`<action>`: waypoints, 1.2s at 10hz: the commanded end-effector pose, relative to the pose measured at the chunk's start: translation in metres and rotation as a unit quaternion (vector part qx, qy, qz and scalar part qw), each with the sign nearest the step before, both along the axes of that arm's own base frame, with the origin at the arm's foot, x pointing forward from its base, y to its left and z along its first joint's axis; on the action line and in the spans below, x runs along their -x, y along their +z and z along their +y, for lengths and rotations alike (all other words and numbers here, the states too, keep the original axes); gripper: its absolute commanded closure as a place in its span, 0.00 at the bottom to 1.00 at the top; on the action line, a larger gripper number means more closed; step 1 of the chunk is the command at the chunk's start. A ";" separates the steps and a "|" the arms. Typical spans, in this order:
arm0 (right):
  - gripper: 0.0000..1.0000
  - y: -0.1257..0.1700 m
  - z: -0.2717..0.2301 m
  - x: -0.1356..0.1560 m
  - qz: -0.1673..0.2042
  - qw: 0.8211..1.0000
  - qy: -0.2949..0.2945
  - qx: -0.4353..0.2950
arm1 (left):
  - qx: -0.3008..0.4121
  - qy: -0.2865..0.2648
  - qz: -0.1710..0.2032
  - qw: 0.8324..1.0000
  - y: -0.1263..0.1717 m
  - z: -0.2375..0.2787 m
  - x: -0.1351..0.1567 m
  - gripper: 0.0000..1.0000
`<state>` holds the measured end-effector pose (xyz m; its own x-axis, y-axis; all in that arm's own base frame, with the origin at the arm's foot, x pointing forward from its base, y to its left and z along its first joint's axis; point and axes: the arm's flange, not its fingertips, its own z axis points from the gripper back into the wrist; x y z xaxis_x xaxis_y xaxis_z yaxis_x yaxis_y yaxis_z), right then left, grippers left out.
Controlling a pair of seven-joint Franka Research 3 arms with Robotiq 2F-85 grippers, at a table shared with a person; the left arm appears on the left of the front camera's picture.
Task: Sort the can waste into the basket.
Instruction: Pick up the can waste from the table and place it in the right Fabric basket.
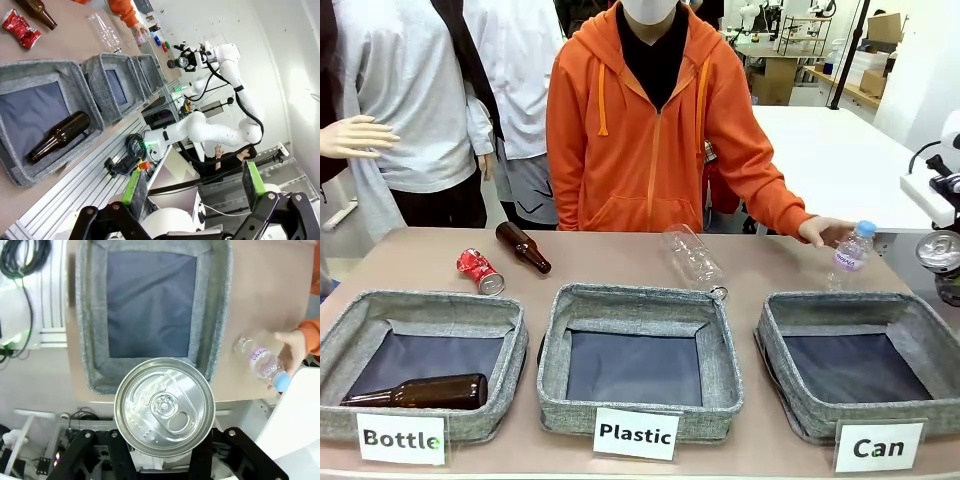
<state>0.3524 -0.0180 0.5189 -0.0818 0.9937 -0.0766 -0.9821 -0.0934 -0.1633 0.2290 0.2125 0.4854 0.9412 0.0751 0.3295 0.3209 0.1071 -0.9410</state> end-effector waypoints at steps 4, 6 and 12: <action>0.00 -0.008 0.001 -0.002 0.011 1.000 0.006 0.010 | 0.009 0.002 -0.002 1.000 0.001 0.000 0.000 0.00; 0.00 -0.008 0.001 -0.004 0.021 1.000 0.000 0.006 | 0.009 0.002 -0.002 1.000 0.001 0.000 0.000 0.00; 0.00 0.010 -0.016 -0.018 0.134 0.908 -0.092 -0.387 | 0.009 0.002 -0.002 1.000 0.001 0.000 0.000 0.00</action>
